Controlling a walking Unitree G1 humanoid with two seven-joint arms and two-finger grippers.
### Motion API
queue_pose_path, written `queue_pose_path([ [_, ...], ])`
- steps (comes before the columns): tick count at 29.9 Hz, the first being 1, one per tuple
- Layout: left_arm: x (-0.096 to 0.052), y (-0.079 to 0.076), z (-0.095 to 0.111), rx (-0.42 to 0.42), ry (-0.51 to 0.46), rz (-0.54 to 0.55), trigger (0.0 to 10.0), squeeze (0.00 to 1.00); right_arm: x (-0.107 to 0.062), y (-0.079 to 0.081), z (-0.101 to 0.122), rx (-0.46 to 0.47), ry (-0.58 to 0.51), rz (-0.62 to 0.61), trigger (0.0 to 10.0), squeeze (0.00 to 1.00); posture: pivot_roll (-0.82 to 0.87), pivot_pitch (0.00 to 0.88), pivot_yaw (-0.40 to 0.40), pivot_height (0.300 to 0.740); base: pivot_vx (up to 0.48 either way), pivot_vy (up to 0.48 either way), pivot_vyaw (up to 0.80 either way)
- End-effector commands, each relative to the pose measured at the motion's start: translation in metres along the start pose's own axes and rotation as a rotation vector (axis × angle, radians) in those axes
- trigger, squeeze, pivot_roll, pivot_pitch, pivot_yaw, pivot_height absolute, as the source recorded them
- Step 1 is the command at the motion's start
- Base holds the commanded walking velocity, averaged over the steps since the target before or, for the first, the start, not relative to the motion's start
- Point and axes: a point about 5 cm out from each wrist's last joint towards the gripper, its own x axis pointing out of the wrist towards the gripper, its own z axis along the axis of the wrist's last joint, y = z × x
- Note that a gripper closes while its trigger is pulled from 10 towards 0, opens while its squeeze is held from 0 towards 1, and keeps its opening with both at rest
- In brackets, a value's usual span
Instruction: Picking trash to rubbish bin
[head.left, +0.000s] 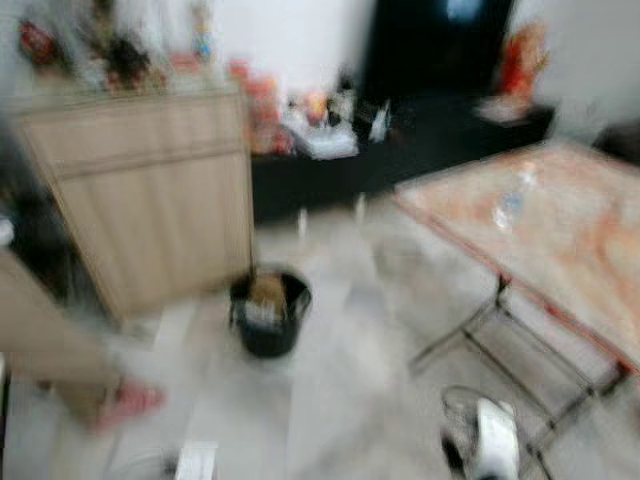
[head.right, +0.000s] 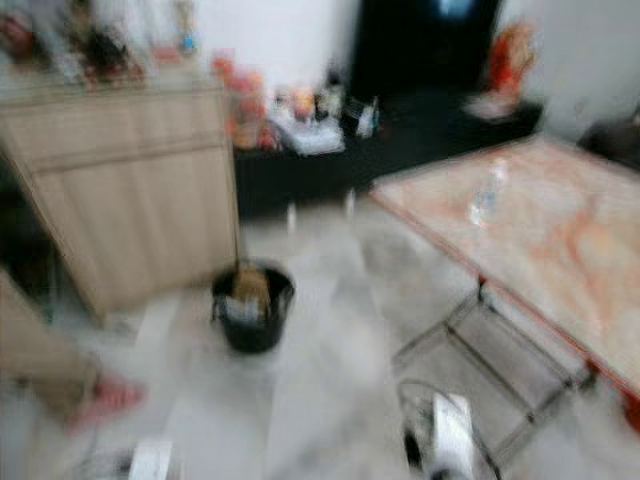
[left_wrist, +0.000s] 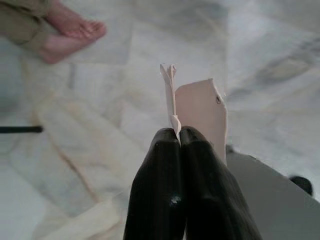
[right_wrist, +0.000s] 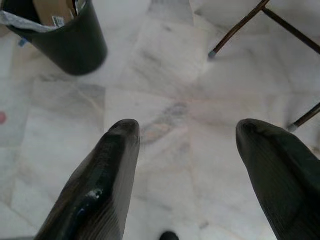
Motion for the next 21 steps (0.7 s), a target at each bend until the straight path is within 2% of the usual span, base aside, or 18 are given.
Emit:
queue_pose_path([
  [1,0.002,-0.007,0.008,0.030,-0.027,-0.014,10.0,0.00,-0.002,-0.009,-0.003,0.017,0.014,-0.036,10.0,0.00,0.00,0.003,-0.083,0.740,0.000,0.000,0.00],
  [5,0.002,-0.007,0.008,0.028,-0.025,-0.015,10.0,0.00,-0.002,-0.009,-0.004,0.025,0.016,-0.042,10.0,0.00,0.00,0.003,-0.083,0.740,0.000,0.000,0.00],
  [13,0.003,-0.008,0.009,0.077,-0.008,-0.032,10.0,0.00,-0.003,-0.003,-0.009,0.069,0.014,-0.037,10.0,0.00,-0.01,0.000,-0.045,0.740,0.000,0.000,0.00],
  [21,0.002,0.000,-0.003,0.107,0.068,-0.013,10.0,0.00,-0.002,0.002,-0.011,0.078,0.023,-0.034,10.0,0.00,0.00,0.000,-0.030,0.740,0.000,0.000,0.00],
])
